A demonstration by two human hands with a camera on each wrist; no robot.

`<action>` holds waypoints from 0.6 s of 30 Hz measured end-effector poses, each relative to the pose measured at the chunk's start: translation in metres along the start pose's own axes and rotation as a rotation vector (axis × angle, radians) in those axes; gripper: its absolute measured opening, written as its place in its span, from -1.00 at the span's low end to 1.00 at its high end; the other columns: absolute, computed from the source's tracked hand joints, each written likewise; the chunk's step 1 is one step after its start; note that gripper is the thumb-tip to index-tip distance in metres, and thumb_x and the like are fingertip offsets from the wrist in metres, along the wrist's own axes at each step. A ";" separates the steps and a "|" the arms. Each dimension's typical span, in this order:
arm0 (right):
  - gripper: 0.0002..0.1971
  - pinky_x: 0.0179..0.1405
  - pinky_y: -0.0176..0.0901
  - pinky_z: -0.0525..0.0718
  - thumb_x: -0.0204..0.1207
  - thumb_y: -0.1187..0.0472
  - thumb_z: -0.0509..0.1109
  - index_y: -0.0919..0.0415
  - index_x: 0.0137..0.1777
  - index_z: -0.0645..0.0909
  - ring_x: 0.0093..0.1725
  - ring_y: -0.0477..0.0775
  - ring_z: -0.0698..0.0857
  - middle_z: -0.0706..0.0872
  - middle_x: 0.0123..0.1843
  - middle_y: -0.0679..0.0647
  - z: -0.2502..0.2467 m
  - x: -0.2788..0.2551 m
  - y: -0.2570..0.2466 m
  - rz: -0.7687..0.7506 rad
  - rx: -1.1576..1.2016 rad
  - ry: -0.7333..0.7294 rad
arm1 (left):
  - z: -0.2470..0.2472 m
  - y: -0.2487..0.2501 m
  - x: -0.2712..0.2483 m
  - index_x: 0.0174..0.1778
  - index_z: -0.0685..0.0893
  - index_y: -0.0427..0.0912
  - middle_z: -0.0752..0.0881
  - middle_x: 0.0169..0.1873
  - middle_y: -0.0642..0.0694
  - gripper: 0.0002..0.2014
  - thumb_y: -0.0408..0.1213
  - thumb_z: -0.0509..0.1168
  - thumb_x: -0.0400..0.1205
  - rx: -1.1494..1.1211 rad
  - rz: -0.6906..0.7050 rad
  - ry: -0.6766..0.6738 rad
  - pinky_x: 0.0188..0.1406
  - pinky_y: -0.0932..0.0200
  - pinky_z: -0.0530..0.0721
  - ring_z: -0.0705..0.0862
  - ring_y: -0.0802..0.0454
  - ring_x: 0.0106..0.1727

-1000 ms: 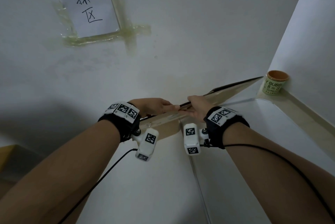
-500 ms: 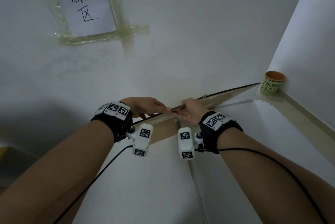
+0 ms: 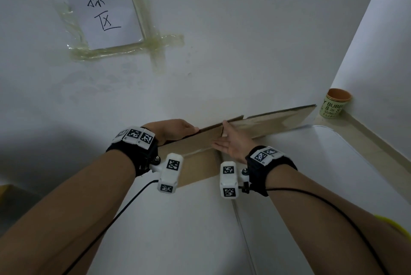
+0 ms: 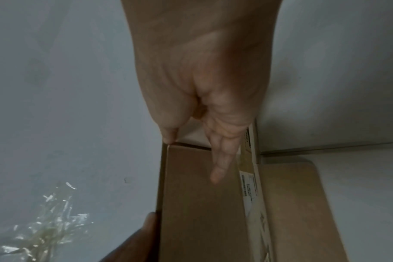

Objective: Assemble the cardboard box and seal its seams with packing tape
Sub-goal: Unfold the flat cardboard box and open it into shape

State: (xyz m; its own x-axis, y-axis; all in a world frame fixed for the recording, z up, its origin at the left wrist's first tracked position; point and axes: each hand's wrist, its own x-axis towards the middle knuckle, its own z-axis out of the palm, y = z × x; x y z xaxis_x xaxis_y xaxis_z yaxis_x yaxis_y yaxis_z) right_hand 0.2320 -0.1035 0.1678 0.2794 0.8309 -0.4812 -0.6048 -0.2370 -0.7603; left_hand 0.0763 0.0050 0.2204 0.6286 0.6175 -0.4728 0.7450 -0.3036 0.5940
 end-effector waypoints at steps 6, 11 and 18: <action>-0.50 0.36 0.15 0.62 0.59 -0.26 0.21 -0.02 0.43 0.37 0.28 0.28 0.65 0.58 0.40 0.32 -0.018 0.003 0.012 0.093 -0.195 0.062 | 0.011 0.001 0.017 -0.20 0.55 -0.26 0.61 -0.19 -0.15 -0.62 -0.11 0.02 0.79 0.305 0.135 0.254 -0.10 0.15 0.38 0.57 -0.09 -0.09; -0.01 -0.01 0.25 0.76 0.21 -0.60 0.23 -0.24 0.63 0.09 0.50 0.50 0.38 0.09 0.70 0.20 -0.029 0.000 0.005 0.076 -0.118 0.152 | 0.019 0.008 0.026 -0.04 0.64 -0.41 0.70 -0.06 -0.31 -0.55 -0.12 -0.01 0.80 0.327 0.169 0.454 -0.05 0.04 0.51 0.64 -0.25 0.01; -0.19 0.27 0.50 0.53 0.41 -0.13 0.47 0.00 0.61 0.22 0.46 0.38 0.40 0.36 0.52 0.13 -0.022 -0.015 -0.014 0.063 -0.235 0.246 | 0.017 0.022 0.016 -0.23 0.57 -0.35 0.69 -0.14 -0.36 -0.60 -0.19 0.02 0.79 0.256 0.125 0.590 -0.10 0.05 0.51 0.66 -0.29 -0.03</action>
State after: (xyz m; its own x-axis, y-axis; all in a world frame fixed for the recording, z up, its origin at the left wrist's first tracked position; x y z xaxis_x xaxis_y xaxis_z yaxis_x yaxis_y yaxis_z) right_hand 0.2526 -0.1235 0.1758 0.4356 0.6716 -0.5994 -0.4462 -0.4172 -0.7917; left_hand 0.1066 -0.0036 0.2145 0.5402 0.8386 0.0699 0.7495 -0.5172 0.4133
